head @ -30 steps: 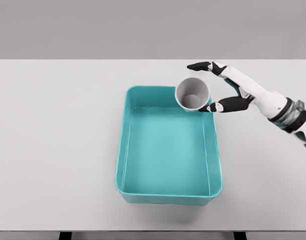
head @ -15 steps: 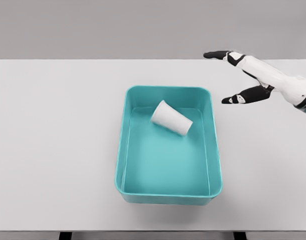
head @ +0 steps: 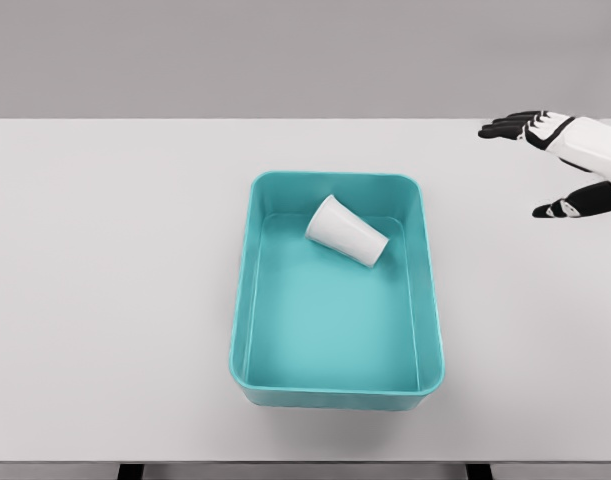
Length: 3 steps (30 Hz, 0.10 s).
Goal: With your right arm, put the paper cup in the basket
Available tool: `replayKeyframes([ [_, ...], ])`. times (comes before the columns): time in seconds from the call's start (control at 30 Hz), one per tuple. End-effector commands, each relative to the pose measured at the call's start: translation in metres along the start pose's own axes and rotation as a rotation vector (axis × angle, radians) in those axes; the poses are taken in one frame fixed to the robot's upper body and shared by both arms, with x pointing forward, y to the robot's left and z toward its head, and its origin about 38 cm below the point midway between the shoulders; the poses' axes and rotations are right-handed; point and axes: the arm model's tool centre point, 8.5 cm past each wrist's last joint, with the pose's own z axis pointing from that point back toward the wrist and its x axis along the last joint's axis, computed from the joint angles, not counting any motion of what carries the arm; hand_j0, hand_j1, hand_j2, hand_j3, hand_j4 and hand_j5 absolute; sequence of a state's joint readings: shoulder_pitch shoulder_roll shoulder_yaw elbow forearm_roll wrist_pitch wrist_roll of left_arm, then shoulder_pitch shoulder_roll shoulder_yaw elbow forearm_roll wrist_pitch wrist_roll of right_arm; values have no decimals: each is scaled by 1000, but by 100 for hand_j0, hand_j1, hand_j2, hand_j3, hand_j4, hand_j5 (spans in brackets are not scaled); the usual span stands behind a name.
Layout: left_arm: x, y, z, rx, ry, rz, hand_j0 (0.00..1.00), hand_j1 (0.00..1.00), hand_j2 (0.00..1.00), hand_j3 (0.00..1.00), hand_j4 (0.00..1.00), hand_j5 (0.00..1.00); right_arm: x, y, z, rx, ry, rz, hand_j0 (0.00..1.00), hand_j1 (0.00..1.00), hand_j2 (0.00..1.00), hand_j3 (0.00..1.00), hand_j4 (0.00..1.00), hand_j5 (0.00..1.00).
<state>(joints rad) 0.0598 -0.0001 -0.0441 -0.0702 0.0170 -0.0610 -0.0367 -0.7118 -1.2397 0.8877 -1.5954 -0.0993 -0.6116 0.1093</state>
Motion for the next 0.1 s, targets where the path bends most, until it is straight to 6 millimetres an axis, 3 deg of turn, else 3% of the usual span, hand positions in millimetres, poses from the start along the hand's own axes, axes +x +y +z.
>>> replayKeyframes([
  [0.0,0,0,0,0,1,1,100,100,100,100,100,100,0,1,1,4,3,0,100,100,100,100,100,100],
  [0.07,-6,0,1,0,11,3,100,100,100,100,100,100,-1,12,2,33,9,1,100,100,100,100,100,100],
])
